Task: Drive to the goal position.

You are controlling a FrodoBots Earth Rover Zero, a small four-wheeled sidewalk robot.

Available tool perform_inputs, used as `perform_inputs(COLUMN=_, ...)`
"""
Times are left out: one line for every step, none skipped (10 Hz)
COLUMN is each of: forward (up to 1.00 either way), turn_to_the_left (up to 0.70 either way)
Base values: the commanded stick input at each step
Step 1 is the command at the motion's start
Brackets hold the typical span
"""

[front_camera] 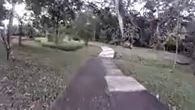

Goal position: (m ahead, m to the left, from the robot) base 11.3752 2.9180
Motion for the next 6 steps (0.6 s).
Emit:
perform_inputs(forward=0.70, turn_to_the_left=0.00)
perform_inputs(forward=0.70, turn_to_the_left=0.00)
perform_inputs(forward=0.70, turn_to_the_left=0.00)
perform_inputs(forward=0.70, turn_to_the_left=0.00)
perform_inputs(forward=0.70, turn_to_the_left=0.00)
perform_inputs(forward=0.70, turn_to_the_left=0.00)
